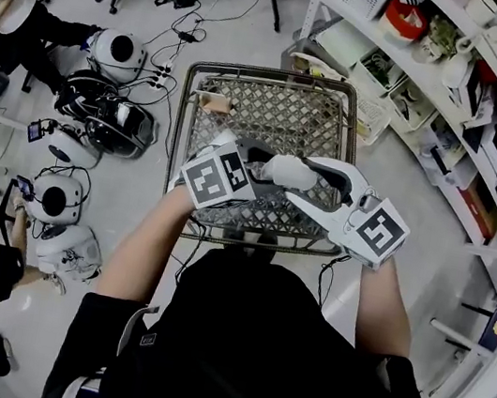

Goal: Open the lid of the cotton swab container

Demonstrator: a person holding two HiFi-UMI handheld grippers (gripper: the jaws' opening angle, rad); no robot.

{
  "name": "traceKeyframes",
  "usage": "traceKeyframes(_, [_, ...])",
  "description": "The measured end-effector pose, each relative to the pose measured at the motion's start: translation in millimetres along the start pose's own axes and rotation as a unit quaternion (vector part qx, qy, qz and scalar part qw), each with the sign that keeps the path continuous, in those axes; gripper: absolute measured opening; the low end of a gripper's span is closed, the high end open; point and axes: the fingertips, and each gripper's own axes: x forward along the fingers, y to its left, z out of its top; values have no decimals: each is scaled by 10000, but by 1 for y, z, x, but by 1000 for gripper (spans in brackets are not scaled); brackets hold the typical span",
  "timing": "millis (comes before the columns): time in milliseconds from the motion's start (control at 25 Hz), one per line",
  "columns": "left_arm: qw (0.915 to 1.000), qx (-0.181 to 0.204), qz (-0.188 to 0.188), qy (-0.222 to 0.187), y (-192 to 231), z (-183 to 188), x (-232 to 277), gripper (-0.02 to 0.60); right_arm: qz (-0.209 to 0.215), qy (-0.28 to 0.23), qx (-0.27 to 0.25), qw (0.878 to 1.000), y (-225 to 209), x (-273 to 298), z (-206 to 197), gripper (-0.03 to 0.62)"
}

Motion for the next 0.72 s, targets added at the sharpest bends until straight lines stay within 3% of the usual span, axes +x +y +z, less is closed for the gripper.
traceKeyframes(280, [9992,-135,304,-207,17,11,-13,196,-31,-364,21,9993,-5,-14,13,112])
traceKeyframes(560, [9970,-352,597,-342,32,11,-13,196,-92,-190,-30,9998,-5,-14,9,110])
traceKeyframes(720, [9947,-391,870,-386,41,2,-11,196,-138,-445,205,9987,-8,-24,10,110])
